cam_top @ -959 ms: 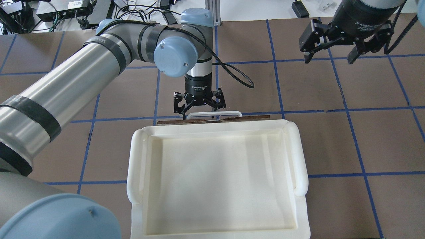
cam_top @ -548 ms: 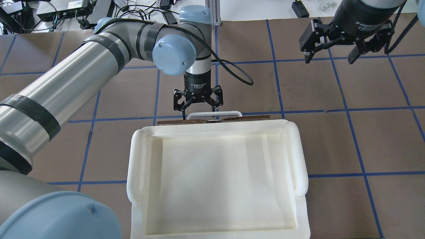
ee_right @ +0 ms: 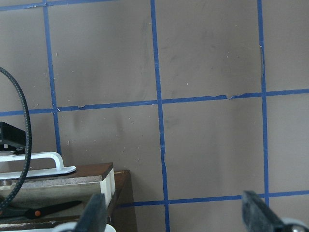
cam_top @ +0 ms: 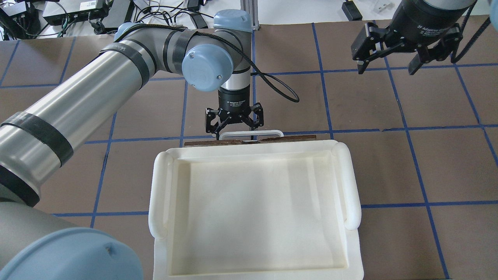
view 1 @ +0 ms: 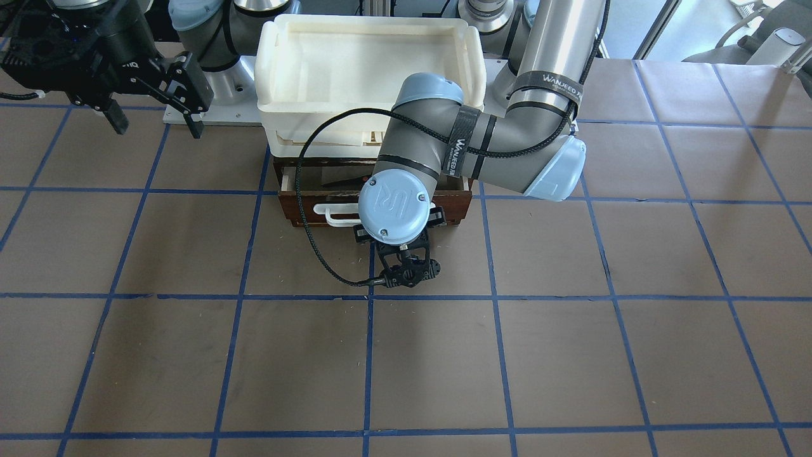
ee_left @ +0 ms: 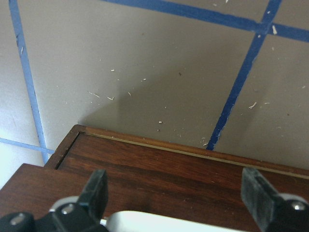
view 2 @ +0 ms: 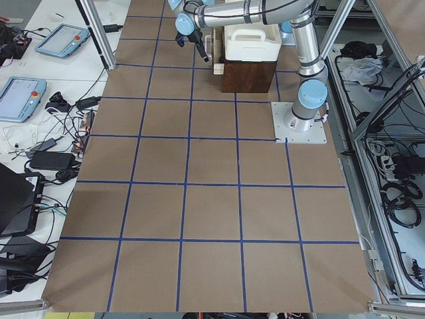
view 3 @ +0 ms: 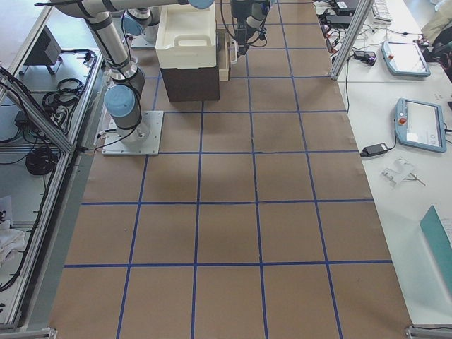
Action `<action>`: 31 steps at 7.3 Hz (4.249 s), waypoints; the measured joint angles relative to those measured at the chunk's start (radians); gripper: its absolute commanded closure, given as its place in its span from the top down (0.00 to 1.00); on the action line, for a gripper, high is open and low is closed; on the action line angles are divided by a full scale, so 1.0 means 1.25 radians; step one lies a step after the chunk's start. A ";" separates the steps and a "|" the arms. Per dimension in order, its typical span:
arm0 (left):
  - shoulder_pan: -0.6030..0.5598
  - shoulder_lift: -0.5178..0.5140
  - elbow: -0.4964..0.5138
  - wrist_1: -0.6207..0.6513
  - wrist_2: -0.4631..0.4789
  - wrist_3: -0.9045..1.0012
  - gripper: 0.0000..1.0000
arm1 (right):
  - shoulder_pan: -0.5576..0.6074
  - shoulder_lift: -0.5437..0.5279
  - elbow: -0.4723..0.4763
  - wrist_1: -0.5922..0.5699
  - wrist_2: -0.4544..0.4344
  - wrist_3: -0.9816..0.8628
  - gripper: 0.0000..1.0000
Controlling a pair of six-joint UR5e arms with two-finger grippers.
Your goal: Put scissors in drawer and close it
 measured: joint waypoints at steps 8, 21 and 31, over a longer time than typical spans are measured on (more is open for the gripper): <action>-0.012 0.027 -0.032 -0.053 -0.001 -0.018 1.00 | 0.000 0.000 0.000 0.000 0.006 0.000 1.00; 0.095 0.075 0.073 0.045 0.015 0.209 1.00 | 0.000 0.001 0.000 -0.001 0.007 -0.004 1.00; 0.295 0.341 -0.043 0.094 0.079 0.445 1.00 | 0.000 0.000 0.000 -0.001 0.004 -0.009 1.00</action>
